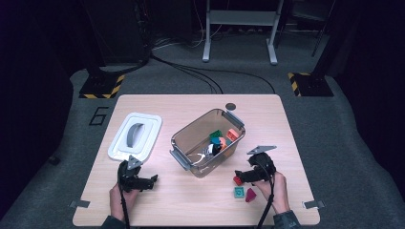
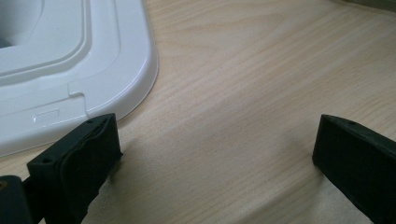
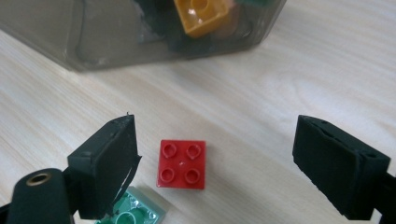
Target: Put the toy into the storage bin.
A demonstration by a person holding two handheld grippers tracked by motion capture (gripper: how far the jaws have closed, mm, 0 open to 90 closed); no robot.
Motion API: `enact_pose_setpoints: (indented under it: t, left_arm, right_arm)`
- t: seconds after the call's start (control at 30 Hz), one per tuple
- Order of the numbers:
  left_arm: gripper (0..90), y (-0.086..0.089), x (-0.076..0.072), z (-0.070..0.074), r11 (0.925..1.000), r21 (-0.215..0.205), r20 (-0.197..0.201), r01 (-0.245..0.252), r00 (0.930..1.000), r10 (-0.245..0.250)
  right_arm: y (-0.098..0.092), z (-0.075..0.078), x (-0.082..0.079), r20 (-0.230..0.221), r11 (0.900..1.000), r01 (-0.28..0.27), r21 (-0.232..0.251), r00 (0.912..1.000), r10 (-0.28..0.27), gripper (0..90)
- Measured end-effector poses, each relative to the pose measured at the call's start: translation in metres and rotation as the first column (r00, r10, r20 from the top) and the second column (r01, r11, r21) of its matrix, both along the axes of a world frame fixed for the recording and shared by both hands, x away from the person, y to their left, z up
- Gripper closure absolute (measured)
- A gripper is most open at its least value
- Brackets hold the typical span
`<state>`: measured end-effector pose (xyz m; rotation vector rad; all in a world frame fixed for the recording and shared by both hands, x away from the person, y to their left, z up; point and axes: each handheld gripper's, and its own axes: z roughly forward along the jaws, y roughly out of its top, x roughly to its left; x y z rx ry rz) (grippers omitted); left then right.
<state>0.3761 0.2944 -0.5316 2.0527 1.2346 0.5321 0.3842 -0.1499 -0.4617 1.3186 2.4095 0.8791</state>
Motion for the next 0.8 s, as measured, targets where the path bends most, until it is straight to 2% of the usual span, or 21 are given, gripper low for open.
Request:
enact_pose_setpoints:
  t: [0.17,0.27,0.57,0.8]
  left_arm:
    - [0.6,0.0,0.0,0.0,1.0,-0.001,0.0,0.0,1.0,0.0]
    - [0.7,0.001,0.0,0.001,0.9997,0.018,-0.007,0.014,0.9999,-0.014]
    - [0.7,0.001,0.0,0.0,0.9999,0.01,-0.004,0.008,1.0,-0.008]
    - [0.7,0.001,0.0,0.0,0.9999,0.01,-0.004,0.009,1.0,-0.009]
  right_arm:
    - [0.003,-0.013,-0.002,-0.035,1.0,-0.005,-0.012,0.9994,0.005,13.9]
    - [0.004,-0.018,-0.002,-0.039,1.0,-0.003,-0.027,0.9992,0.002,14.2]
    - [0.002,-0.027,-0.002,-0.058,1.0,0.005,-0.03,0.9983,-0.007,15.3]
    - [0.002,-0.03,-0.003,-0.06,1.0,0.001,-0.031,0.9982,-0.002,25.5]
